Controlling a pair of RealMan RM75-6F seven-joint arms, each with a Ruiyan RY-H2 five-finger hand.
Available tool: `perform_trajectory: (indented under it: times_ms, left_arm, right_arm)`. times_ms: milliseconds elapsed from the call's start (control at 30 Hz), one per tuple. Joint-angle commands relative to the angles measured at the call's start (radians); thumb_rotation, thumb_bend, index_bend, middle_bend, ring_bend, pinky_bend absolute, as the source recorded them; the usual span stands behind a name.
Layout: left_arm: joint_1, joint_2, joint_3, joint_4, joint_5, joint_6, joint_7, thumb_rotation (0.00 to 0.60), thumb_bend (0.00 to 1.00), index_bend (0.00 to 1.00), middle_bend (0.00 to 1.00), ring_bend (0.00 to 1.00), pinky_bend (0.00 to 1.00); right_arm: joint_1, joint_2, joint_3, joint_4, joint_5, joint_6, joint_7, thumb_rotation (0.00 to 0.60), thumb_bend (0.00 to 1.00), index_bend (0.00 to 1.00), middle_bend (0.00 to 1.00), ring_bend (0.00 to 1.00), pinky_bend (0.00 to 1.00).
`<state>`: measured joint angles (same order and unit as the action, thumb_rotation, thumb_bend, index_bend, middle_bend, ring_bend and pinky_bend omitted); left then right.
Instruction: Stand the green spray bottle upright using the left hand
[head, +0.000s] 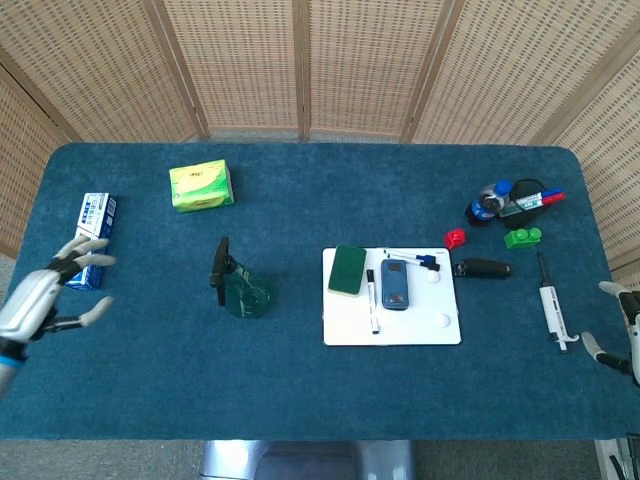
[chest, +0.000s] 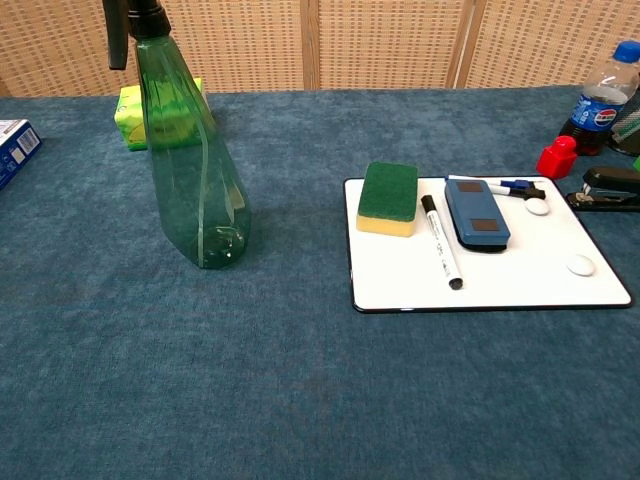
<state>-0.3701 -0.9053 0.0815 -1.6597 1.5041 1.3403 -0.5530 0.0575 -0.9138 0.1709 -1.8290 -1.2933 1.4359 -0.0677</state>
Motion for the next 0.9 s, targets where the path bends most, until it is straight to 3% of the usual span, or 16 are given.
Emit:
perform_trajectory:
  times_ms: [33, 267, 433, 600, 900]
  left_arm:
    - [0.087, 0.108, 0.051, -0.101, -0.066, 0.003, 0.127, 0.321, 0.37, 0.28, 0.16, 0.06, 0.22]
    - [0.202, 0.143, 0.059, -0.149, -0.127, 0.109, 0.307, 0.343, 0.37, 0.29, 0.17, 0.07, 0.23]
    - [0.265, 0.130, 0.034, -0.181, -0.165, 0.209, 0.457, 0.380, 0.37, 0.29, 0.18, 0.07, 0.21]
    - [0.294, 0.099, 0.003, -0.182, -0.159, 0.254, 0.484, 0.393, 0.37, 0.30, 0.20, 0.08, 0.21]
    - [0.291, 0.078, -0.035, -0.184, -0.153, 0.217, 0.511, 0.409, 0.37, 0.30, 0.20, 0.08, 0.22]
  right_arm:
    - [0.004, 0.001, -0.007, 0.002, -0.003, -0.002, -0.023, 0.600, 0.31, 0.24, 0.30, 0.01, 0.05]
    - [0.000, 0.000, -0.021, 0.003, -0.017, 0.012, -0.050, 0.600, 0.31, 0.24, 0.30, 0.01, 0.04]
    - [-0.003, -0.010, -0.030, 0.016, -0.031, 0.024, -0.060, 0.600, 0.31, 0.24, 0.30, 0.01, 0.04]
    - [0.002, -0.019, -0.033, 0.026, -0.032, 0.017, -0.053, 0.600, 0.31, 0.24, 0.30, 0.01, 0.04]
    - [0.007, -0.025, -0.036, 0.031, -0.025, 0.008, -0.051, 0.600, 0.31, 0.24, 0.30, 0.01, 0.04]
